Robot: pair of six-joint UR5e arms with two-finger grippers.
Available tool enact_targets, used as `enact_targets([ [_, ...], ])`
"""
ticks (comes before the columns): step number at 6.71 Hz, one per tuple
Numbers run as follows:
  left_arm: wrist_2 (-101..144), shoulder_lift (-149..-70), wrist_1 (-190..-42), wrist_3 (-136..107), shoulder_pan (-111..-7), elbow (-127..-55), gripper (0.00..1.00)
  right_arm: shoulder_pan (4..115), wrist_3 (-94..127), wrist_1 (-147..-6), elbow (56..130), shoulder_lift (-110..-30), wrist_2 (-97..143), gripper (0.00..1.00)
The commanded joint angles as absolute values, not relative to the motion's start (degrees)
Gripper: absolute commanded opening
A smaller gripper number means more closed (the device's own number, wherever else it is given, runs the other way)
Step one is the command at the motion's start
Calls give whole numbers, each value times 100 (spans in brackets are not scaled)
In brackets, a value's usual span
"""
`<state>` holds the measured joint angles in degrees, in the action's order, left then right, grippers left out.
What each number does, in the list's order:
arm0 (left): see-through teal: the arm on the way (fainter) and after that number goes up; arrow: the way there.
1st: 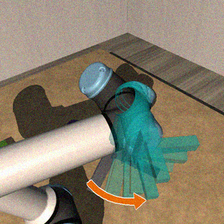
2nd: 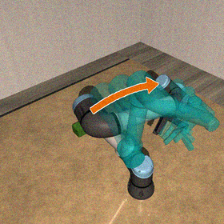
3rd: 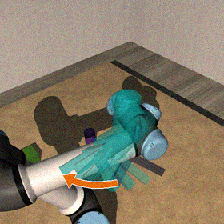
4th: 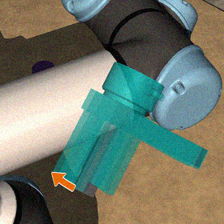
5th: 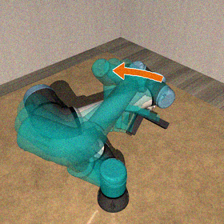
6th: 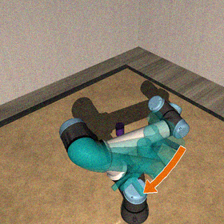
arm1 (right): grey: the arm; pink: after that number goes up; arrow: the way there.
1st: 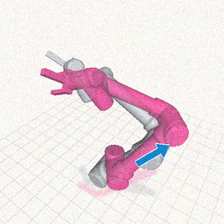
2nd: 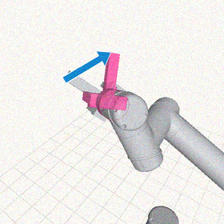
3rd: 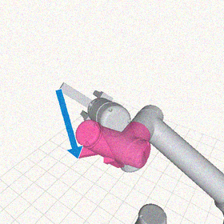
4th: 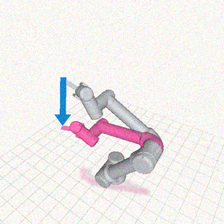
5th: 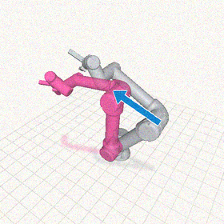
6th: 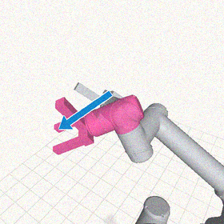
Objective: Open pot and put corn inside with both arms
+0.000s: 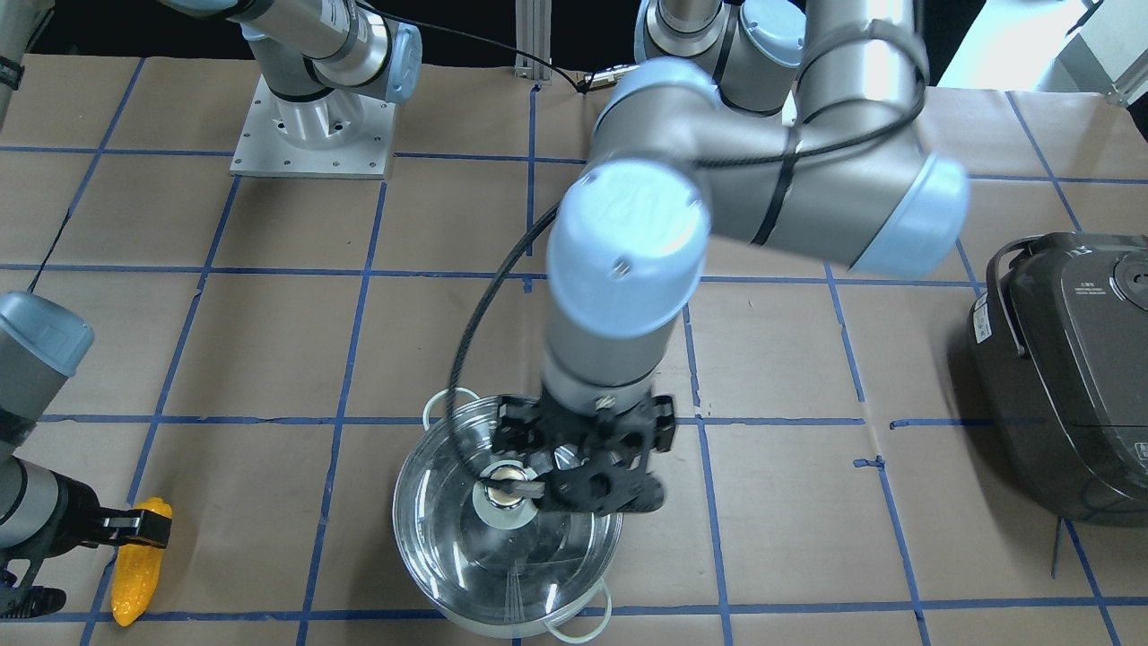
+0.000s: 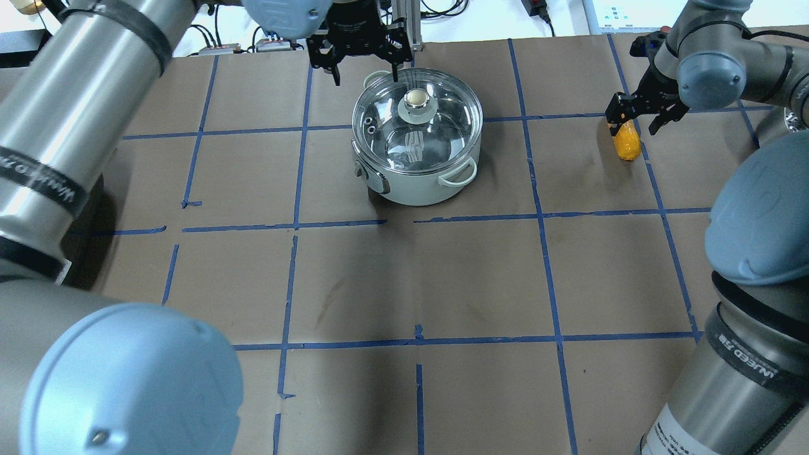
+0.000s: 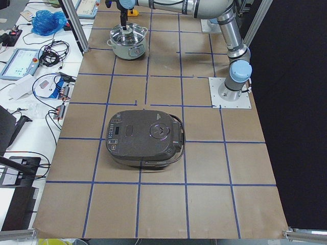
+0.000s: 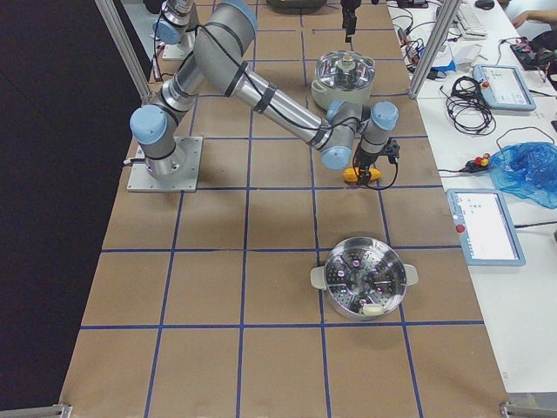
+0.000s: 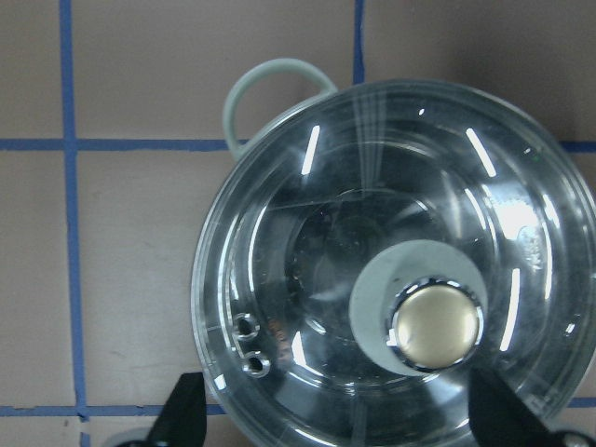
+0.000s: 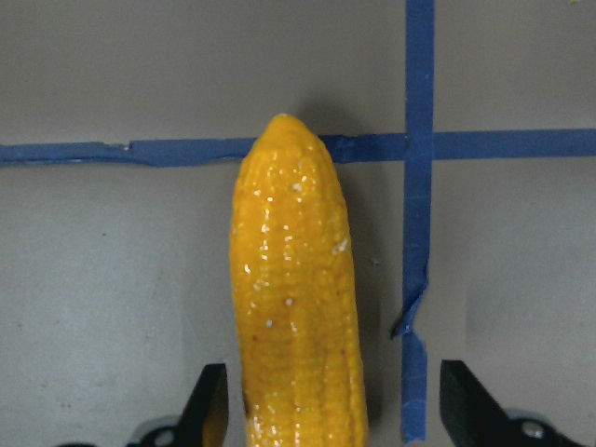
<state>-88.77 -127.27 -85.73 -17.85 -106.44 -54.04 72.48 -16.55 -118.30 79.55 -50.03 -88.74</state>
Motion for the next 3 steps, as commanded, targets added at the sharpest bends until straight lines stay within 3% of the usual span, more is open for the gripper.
enact_targets([
  [1,-8658,-13007,-8526,-1951,-10827,-5256,100,7225,-1661,-11909,7946,-4939,-8842,30],
  [2,-8657,-13112,-8369,-2003,-10872,-5265,100,7233,-1670,-11874,7919,-4974,-8850,16],
  [3,-8657,-13244,-8211,-2143,-10942,-5273,100,7233,-1670,-11778,7893,-5114,-8920,16],
])
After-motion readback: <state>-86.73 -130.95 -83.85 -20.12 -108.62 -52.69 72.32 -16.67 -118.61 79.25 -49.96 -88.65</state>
